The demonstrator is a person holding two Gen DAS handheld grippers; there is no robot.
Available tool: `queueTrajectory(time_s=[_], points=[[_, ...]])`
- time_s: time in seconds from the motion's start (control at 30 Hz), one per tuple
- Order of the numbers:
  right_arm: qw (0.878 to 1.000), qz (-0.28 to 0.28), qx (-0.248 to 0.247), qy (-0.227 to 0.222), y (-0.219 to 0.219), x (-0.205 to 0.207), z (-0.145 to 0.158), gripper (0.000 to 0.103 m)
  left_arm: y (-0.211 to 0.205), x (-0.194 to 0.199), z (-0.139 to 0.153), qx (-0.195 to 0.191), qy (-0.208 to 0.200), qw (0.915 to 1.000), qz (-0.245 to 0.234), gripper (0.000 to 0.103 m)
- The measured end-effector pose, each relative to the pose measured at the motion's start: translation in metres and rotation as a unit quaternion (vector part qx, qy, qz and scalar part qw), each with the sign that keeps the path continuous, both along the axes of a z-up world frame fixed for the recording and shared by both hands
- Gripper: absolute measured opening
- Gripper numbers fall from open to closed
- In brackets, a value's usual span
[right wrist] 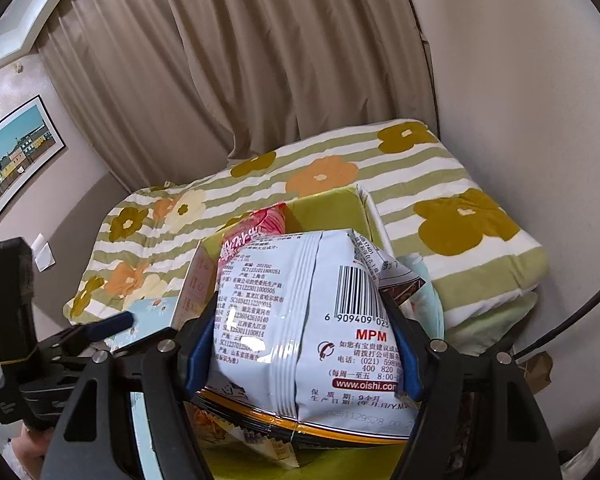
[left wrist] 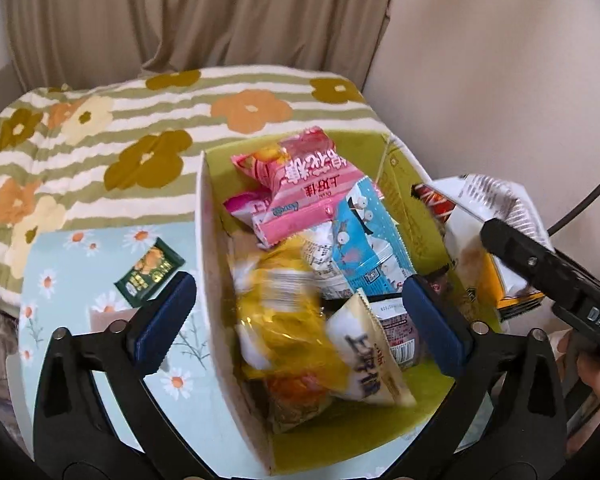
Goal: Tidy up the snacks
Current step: 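Drop the gold bag into the box with the left tool while the right tool drops the MPM bag in, then grasp the green cracker packet with the left tool while the right tool grasps the pink wrapped cake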
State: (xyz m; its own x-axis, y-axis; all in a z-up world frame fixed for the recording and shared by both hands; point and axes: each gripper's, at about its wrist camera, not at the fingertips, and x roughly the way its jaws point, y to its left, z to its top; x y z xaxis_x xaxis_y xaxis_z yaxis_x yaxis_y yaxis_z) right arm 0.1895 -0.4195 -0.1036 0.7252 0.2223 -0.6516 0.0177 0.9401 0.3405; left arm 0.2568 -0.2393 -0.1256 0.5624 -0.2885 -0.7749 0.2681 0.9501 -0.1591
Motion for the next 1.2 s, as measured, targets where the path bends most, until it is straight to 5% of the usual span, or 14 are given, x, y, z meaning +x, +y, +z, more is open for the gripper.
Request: queueTrajectory(time_s=[0.33, 0.43, 0.57, 0.87, 1.2], points=[[0.999, -0.007, -0.022, 0.025, 0.003, 0.003, -0.011, 0.071, 0.032, -0.028, 0.006, 0.015, 0.002, 0.9998, 0.016, 0.102], [0.999, -0.011, -0.036, 0.033, 0.007, 0.008, -0.017, 0.102, 0.039, -0.030, 0.009, 0.012, 0.001, 0.9997, 0.020, 0.102], [0.999, 0.007, -0.047, -0.001, 0.010, -0.008, -0.012, 0.103, 0.047, -0.040, 0.013, 0.016, -0.005, 0.9996, 0.021, 0.102], [0.999, 0.042, -0.027, 0.002, 0.015, -0.022, 0.002, 0.103, 0.090, -0.072, 0.018, 0.022, -0.016, 0.9974, 0.067, 0.102], [0.993, 0.112, -0.024, -0.027, 0.072, -0.031, 0.028, 0.103, 0.155, -0.103, 0.030, 0.033, -0.039, 0.9914, 0.120, 0.102]])
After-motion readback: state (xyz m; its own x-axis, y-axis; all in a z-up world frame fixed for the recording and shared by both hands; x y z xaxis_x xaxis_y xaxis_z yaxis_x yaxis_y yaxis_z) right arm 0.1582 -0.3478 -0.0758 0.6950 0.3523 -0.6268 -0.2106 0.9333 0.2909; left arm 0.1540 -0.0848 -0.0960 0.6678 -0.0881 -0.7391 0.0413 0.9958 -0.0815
